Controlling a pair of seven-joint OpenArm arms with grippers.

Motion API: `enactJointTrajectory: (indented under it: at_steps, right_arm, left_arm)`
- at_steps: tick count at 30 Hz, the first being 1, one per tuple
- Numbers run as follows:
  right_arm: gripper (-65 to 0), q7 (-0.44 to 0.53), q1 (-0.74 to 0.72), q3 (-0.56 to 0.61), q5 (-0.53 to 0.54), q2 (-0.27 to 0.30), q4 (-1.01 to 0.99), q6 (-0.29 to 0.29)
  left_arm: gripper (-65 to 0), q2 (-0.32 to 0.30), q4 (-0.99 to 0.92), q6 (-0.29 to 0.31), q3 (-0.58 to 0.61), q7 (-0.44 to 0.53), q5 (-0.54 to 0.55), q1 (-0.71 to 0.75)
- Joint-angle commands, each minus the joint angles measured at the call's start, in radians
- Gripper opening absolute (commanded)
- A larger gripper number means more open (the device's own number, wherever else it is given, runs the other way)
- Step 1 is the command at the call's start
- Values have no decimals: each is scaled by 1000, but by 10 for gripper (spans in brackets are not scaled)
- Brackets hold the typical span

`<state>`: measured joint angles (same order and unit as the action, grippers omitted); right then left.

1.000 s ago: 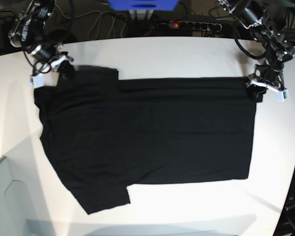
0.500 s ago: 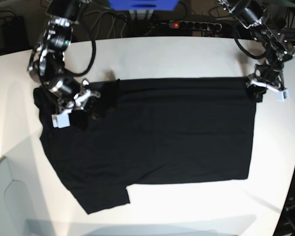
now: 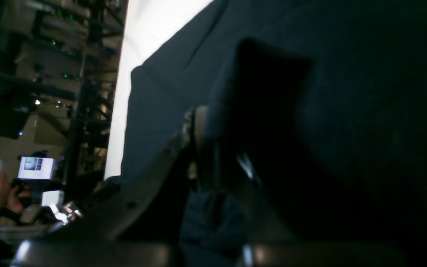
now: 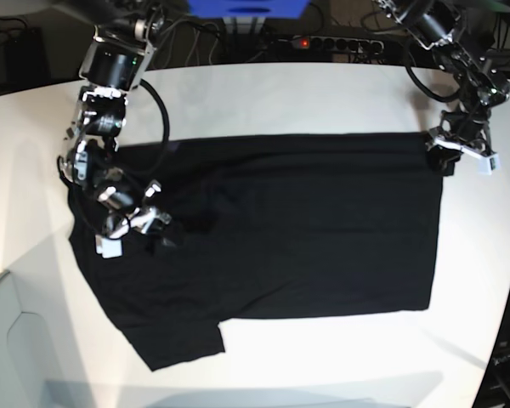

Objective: Fold the T-shirt properly
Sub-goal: 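Move the right gripper to the sleeve corner and grasp it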

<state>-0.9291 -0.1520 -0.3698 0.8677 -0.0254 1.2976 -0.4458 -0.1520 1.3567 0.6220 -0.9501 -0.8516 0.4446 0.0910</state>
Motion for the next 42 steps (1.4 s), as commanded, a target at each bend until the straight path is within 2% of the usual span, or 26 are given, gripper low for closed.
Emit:
enactJointTrajectory:
  at_steps: [1, 5, 11, 15, 17, 19, 21, 24, 29, 34, 38, 42]
  right_arm:
    - [-650, 34, -22, -1, 23, 8, -2, -2]
    - [-650, 91, -24, -2, 23, 9, -40, -2]
    - [-470, 120, -18, -4, 26, 5, -39, -2]
    - [-403, 112, -22, -5, 31, 3, -33, -2]
    - [-404, 111, -22, -5, 80, 5, -33, -2]
    - [-404, 111, -13, -4, 178, 11, -31, -2]
    - [-405, 114, 24, -4, 270, 48, 0, -2]
    - [-405, 121, 87, -4, 354, 69, 83, -2]
    - [-405, 121, 187, -4, 367, 106, 202, -2]
    - [-405, 121, 249, -22, 365, 124, 205, -2]
    - [-405, 121, 279, -22, 364, 124, 205, -2]
    - [-405, 121, 289, -22, 364, 124, 210, -2]
  left_arm:
    - [-384, -14, 16, 3, -2, 5, 6, -4]
    - [-384, -14, 16, 3, -2, 5, 6, -4]
    - [-384, -14, 16, 3, -2, 5, 6, -4]
    - [-384, -14, 14, 3, 0, 5, 6, -4]
    - [-384, -14, 14, 3, 1, 5, 6, -4]
    - [-384, -14, 14, 3, 1, 5, 6, -4]
    - [-384, -14, 14, 3, 1, 5, 6, -4]
    - [-384, -18, 14, 3, 0, 5, 6, -4]
    - [-384, -14, 40, 11, -39, 5, 6, -4]
    - [-383, -13, 65, 16, -59, -4, 9, -10]
    - [-381, -8, 76, 16, -34, -10, 84, -1]
    - [-381, -10, 76, 8, -25, -64, 138, 29]
